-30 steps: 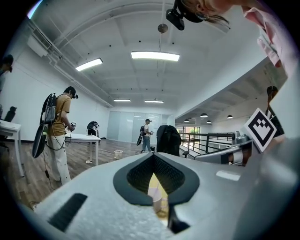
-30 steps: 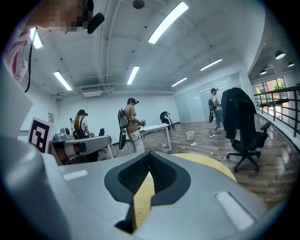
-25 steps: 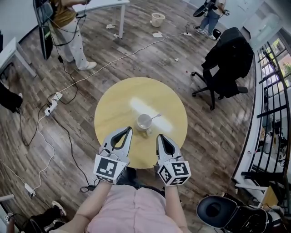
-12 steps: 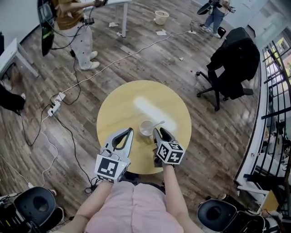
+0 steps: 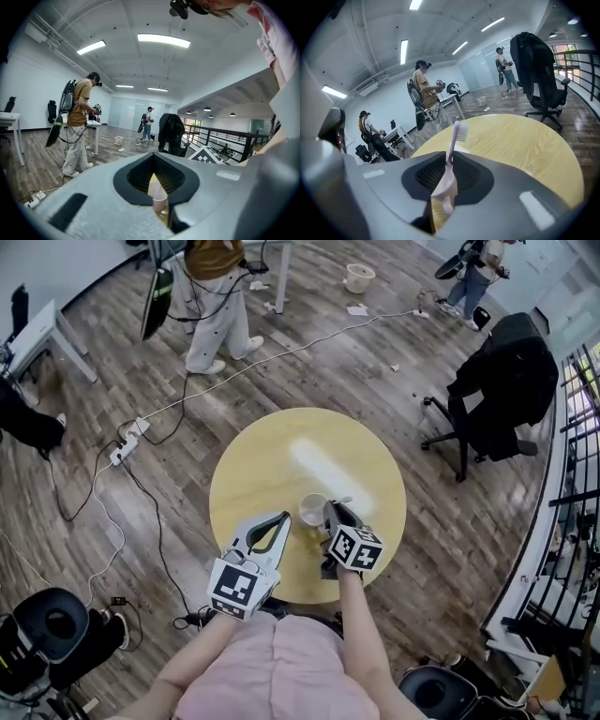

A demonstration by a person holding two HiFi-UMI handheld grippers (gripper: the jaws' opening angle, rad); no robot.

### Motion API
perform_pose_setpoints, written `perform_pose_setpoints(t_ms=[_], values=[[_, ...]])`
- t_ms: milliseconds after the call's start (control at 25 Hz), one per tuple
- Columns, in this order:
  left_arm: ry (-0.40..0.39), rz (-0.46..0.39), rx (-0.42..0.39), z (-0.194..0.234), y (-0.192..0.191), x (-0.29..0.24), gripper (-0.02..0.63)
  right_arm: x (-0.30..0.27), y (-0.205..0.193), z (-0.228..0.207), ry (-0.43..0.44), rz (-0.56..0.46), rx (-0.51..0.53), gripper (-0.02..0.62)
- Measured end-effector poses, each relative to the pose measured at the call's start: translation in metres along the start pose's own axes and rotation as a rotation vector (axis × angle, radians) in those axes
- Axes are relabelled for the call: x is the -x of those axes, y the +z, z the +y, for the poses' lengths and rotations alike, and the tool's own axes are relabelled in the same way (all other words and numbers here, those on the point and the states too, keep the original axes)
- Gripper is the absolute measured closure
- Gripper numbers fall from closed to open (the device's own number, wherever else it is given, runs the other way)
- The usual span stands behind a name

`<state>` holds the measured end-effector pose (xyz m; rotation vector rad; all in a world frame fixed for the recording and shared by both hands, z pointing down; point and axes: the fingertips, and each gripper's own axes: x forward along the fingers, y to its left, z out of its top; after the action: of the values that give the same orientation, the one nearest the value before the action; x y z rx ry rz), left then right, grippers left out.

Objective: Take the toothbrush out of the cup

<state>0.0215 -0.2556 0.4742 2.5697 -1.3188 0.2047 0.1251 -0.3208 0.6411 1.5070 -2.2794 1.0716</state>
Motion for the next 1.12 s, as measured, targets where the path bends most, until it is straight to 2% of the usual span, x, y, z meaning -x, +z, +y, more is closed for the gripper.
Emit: perform_pose_setpoints(t_ms=[320,560,880,1120], values=[[0.034,-0.013,0.01,0.009,0.002,0.005,0.614,0.015,0.015,0.016,0.041,-0.072,0.018,0.543],[0.023,-0.037,-0.002,0.012,0.01,0.008,0.614,0.036,0.033,0.028,0.045,-0.141,0.055,0.543],[0.018,-0.092,-0.03,0.013,0.029,0.016,0.614,0.102,0.064,0.054,0.013,-0.273,0.219,0.543],[-0.006,-0.159,-0.058,0.005,0.058,0.023,0.614,0.155,0.093,0.084,0.013,-0.397,0.294,0.543]])
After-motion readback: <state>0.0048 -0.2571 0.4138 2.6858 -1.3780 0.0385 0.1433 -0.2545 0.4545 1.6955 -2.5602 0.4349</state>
